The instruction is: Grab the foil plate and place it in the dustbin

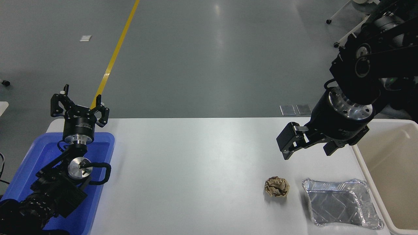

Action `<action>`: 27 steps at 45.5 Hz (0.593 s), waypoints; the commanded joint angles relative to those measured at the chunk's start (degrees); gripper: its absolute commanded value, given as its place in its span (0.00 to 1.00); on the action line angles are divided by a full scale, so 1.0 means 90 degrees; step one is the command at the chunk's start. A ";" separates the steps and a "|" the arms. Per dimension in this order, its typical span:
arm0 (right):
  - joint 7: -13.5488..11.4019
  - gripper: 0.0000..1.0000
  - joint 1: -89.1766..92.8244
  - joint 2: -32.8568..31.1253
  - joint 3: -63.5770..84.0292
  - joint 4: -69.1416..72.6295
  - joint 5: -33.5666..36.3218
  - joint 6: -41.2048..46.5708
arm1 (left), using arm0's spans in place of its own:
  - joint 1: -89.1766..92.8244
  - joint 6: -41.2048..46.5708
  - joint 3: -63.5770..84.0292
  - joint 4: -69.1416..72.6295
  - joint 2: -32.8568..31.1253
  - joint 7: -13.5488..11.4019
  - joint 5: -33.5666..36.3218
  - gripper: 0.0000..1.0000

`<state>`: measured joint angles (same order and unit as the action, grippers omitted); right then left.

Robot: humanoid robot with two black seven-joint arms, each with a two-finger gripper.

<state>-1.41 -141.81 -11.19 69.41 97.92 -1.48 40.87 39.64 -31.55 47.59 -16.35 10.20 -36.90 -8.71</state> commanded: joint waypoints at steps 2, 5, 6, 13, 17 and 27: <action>0.0000 1.00 0.0024 0.0003 0.0022 -0.0002 -0.0001 -0.0048 | 0.0000 0.0000 0.0005 0.0000 0.0000 -0.0001 0.0001 0.99; 0.0000 1.00 0.0034 0.0012 0.0022 -0.0002 -0.0001 -0.0058 | 0.0000 0.0000 0.0005 0.0000 0.0000 -0.0001 0.0001 0.99; 0.0000 1.00 0.0034 0.0013 0.0022 -0.0002 -0.0001 -0.0058 | 0.0000 0.0000 0.0005 0.0000 0.0000 -0.0001 0.0001 0.99; 0.0000 1.00 0.0053 0.0013 0.0022 -0.0002 -0.0021 -0.0068 | 0.0000 0.0000 -0.0005 0.0000 0.0000 -0.0001 0.0001 0.99; 0.0000 1.00 0.0141 0.0022 0.0022 -0.0021 -0.0157 -0.0068 | 0.0000 0.0000 -0.0005 0.0000 0.0000 -0.0001 0.0011 0.99; 0.0000 1.00 0.0434 0.0091 0.0002 -0.0128 -0.0245 -0.0087 | 0.0000 0.0000 -0.0005 0.0000 0.0000 -0.0001 0.0011 0.99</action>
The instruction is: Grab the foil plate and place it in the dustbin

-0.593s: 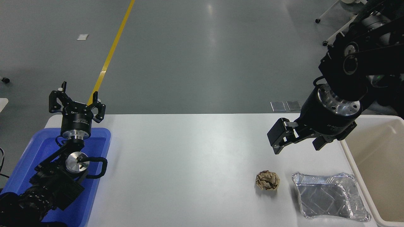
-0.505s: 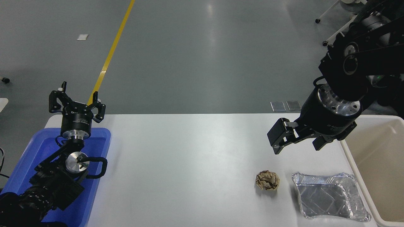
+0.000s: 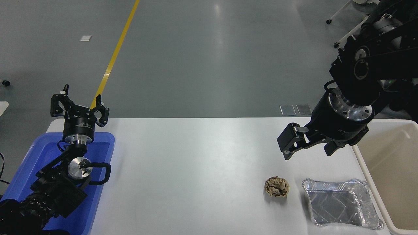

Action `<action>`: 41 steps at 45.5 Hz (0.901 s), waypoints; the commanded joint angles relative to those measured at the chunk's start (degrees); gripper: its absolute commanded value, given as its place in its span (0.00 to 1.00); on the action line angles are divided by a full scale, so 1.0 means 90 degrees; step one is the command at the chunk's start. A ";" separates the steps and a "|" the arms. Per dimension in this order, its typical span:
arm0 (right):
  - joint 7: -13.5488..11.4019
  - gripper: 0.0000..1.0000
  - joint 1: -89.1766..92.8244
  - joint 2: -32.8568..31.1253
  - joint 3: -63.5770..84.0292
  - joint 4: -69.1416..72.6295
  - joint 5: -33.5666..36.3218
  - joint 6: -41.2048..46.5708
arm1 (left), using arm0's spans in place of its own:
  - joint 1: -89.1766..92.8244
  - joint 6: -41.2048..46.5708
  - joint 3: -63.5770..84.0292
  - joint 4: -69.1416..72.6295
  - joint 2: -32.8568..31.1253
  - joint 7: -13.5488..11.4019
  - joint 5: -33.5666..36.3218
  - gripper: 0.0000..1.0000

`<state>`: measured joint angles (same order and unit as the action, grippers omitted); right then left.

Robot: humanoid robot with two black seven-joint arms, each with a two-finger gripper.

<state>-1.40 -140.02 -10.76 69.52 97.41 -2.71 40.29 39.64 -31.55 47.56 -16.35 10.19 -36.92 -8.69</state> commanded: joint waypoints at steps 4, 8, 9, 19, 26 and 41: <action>-0.0001 1.00 0.0275 0.0014 0.0010 -0.0081 -0.0167 -0.0091 | 0.0000 0.0000 -0.0001 0.0000 0.0001 0.0001 -0.0001 0.99; -0.0001 1.00 0.0353 -0.0025 0.0039 -0.0081 -0.0333 -0.0209 | 0.0000 0.0000 -0.0001 0.0000 0.0001 0.0001 -0.0001 0.99; -0.0001 1.00 0.0372 -0.0044 0.0039 -0.0081 -0.0362 -0.0238 | 0.0000 0.0000 0.0008 0.0000 0.0001 0.0001 -0.0001 0.99; -0.0001 1.00 0.1162 -0.0601 0.0020 -0.0207 -0.0849 -0.0892 | 0.0000 0.0000 -0.0001 0.0000 0.0001 0.0001 -0.0001 0.99; -0.0001 1.00 0.2139 -0.1089 0.0078 -0.0471 -0.2109 -0.1439 | 0.0000 0.0000 -0.0001 0.0000 0.0001 0.0001 -0.0001 0.99; -0.0001 1.00 0.3974 -0.2710 0.0020 -0.1564 -0.4122 -0.1537 | 0.0000 0.0000 -0.0001 0.0000 0.0001 0.0001 -0.0001 0.99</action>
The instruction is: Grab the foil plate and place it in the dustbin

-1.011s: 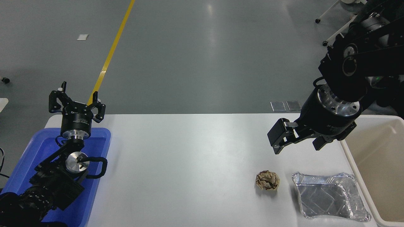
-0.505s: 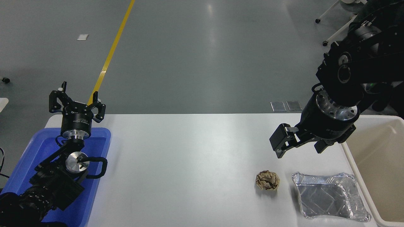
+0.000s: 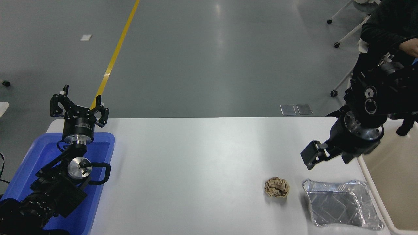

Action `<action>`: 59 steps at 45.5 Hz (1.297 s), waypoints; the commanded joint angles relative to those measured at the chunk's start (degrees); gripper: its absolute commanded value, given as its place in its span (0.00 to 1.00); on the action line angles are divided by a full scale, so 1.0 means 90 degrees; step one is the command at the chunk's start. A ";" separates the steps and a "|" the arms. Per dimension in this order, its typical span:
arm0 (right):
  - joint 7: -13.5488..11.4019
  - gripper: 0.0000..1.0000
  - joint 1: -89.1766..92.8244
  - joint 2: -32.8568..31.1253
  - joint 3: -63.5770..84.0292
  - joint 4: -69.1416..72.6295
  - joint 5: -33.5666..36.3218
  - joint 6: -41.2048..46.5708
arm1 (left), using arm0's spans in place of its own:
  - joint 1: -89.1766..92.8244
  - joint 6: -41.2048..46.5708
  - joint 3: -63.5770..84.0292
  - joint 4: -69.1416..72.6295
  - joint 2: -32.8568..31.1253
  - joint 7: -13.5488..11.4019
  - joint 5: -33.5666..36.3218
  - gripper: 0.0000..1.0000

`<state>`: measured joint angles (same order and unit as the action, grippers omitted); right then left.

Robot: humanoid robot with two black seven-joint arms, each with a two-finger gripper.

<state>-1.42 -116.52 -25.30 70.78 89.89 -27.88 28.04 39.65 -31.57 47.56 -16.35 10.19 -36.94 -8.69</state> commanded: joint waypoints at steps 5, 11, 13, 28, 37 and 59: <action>0.0001 1.00 0.2261 -0.1534 -0.0676 -0.1159 -0.1706 -0.0196 | -0.0001 0.0002 0.0008 0.0000 0.0001 0.0002 0.0009 0.99; 0.0001 1.00 0.3394 -0.1818 -0.1360 -0.1648 -0.2263 -0.0537 | -0.0001 0.0002 -0.0002 0.0000 0.0001 0.0002 0.0009 0.99; 0.0001 1.00 0.3717 -0.1828 -0.1516 -0.1833 -0.2312 -0.0606 | -0.0001 0.0002 -0.0002 0.0000 0.0001 0.0002 0.0009 0.99; 0.0001 1.00 0.4753 -0.1730 -0.2386 -0.2751 -0.2303 -0.0831 | -0.0001 0.0002 -0.0002 0.0000 0.0001 0.0002 0.0009 0.99; 0.0011 1.00 0.5251 -0.1379 -0.2405 -0.3796 -0.2225 -0.0919 | -0.0001 0.0002 -0.0002 0.0000 0.0001 0.0002 0.0009 0.99; 0.0021 1.00 0.5866 -0.1232 -0.2845 -0.4217 -0.2215 -0.1026 | -0.0001 0.0002 -0.0002 0.0000 0.0001 0.0002 0.0009 0.99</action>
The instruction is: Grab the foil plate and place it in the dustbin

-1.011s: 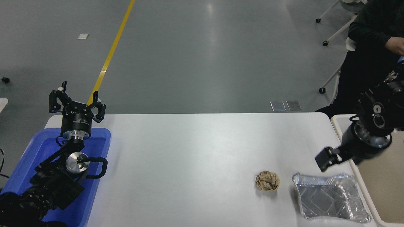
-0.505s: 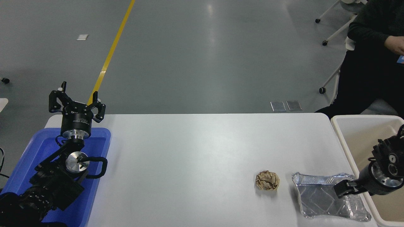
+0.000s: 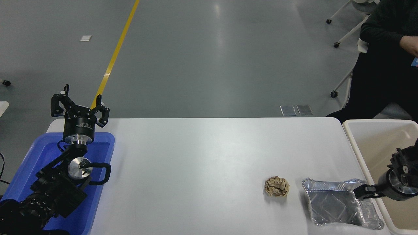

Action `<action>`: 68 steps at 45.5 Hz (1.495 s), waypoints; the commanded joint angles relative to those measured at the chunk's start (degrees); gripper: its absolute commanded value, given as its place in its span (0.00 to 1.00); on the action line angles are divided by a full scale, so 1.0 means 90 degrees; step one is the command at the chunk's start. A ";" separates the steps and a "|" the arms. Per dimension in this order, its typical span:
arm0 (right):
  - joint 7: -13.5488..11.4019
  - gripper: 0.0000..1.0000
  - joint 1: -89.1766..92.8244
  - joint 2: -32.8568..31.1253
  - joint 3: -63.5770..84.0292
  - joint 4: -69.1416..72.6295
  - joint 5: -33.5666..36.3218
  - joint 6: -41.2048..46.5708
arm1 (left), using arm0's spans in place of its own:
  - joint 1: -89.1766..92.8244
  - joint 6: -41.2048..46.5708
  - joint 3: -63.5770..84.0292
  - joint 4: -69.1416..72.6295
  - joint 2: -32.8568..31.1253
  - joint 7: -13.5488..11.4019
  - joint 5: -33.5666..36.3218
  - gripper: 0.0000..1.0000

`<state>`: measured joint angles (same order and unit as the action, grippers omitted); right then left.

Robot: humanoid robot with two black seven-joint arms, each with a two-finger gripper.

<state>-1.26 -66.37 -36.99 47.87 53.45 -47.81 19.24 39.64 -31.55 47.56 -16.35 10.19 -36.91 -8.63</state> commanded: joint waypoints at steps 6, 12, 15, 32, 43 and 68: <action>0.0003 1.00 0.0402 0.0126 -0.0329 -0.0167 0.0000 -0.0077 | 0.0000 -0.0001 -0.0002 0.0000 0.0000 -0.0001 0.0002 0.99; -0.0007 1.00 0.0558 0.0174 -0.0329 -0.0186 0.0000 -0.0360 | 0.0000 -0.0001 -0.0002 0.0000 0.0000 -0.0001 0.0002 0.99; -0.0007 1.00 0.0607 0.0204 -0.0329 -0.0255 0.0000 -0.0438 | 0.0000 -0.0001 0.0008 0.0000 0.0000 -0.0001 0.0002 0.99; 0.0003 0.46 0.0929 0.0311 -0.0309 -0.0558 -0.0010 -0.0829 | 0.0000 -0.0001 -0.0002 0.0000 0.0000 -0.0001 0.0002 0.99; 0.0003 0.00 0.0939 0.0311 -0.0309 -0.0548 -0.0010 -0.0829 | 0.0000 -0.0001 -0.0002 0.0000 0.0000 -0.0001 0.0002 0.99; 0.0481 0.00 0.0305 -0.0411 -0.0397 -0.0002 0.0010 -0.0566 | 0.0000 -0.0001 -0.0002 0.0000 0.0010 -0.0001 0.0002 0.99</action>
<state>1.85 -59.36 -36.00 44.70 49.80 -47.70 12.59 39.64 -31.55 47.57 -16.35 10.21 -36.92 -8.62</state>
